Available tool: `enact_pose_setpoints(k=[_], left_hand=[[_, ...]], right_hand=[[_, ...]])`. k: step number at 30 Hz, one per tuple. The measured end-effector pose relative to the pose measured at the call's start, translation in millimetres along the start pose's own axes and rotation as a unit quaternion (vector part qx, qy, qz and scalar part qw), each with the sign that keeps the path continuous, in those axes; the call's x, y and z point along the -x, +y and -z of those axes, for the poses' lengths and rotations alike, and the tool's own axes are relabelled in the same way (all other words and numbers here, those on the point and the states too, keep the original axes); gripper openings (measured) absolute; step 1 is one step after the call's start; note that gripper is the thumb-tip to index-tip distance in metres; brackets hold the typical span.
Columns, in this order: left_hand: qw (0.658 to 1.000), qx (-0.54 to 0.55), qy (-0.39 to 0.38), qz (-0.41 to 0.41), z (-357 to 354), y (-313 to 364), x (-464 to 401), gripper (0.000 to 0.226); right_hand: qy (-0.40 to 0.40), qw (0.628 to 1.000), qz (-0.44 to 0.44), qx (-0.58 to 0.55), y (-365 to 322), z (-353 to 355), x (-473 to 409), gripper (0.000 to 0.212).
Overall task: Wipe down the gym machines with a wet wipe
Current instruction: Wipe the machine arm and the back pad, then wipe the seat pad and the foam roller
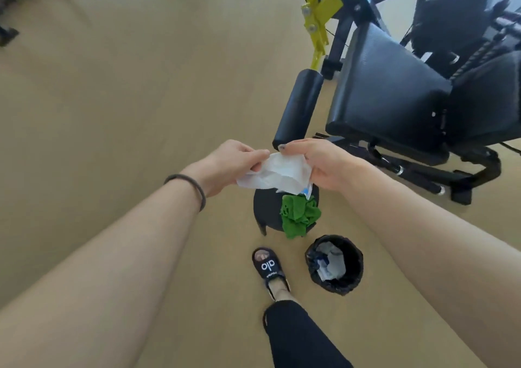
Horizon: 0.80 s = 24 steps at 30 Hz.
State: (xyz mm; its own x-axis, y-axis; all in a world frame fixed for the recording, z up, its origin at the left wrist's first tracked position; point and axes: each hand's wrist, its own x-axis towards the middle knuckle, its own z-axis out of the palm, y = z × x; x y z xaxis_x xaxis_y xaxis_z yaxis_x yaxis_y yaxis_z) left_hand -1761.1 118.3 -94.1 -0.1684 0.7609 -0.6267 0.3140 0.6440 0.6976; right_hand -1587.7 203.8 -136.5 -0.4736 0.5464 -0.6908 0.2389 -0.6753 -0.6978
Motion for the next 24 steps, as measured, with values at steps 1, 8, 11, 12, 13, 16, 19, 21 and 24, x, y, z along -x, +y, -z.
enact_pose_setpoints(k=[1,8,11,12,13,16,19,21,24], left_hand=[[1.0,-0.015,0.002,-0.001,9,2,-11,0.047],[0.997,-0.056,-0.04,0.016,74,36,-90,0.028],[0.994,-0.088,-0.062,0.013,97,55,-124,0.025],[0.992,-0.101,-0.073,0.01,105,60,-135,0.023],[0.99,-0.109,-0.089,0.008,111,65,-146,0.022],[0.985,-0.1,-0.139,0.013,131,76,-182,0.032],[0.976,-0.119,-0.185,0.0,152,81,-228,0.028],[0.961,-0.14,-0.236,-0.013,163,79,-257,0.02],[0.944,-0.148,-0.293,-0.042,180,74,-290,0.017]], right_hand=[[0.005,1.0,-0.003,-0.007,-4,-4,-11,0.038],[0.034,0.998,-0.025,-0.054,-45,-32,-83,0.038],[0.091,0.994,-0.032,-0.051,-65,-40,-106,0.035],[0.115,0.992,-0.029,-0.049,-73,-44,-114,0.035],[0.138,0.989,-0.023,-0.05,-79,-48,-123,0.036],[0.206,0.975,0.012,-0.08,-97,-59,-154,0.034],[0.267,0.956,0.043,-0.115,-109,-70,-188,0.029],[0.322,0.934,0.048,-0.147,-107,-75,-210,0.027],[0.387,0.896,0.052,-0.211,-100,-83,-234,0.028]])
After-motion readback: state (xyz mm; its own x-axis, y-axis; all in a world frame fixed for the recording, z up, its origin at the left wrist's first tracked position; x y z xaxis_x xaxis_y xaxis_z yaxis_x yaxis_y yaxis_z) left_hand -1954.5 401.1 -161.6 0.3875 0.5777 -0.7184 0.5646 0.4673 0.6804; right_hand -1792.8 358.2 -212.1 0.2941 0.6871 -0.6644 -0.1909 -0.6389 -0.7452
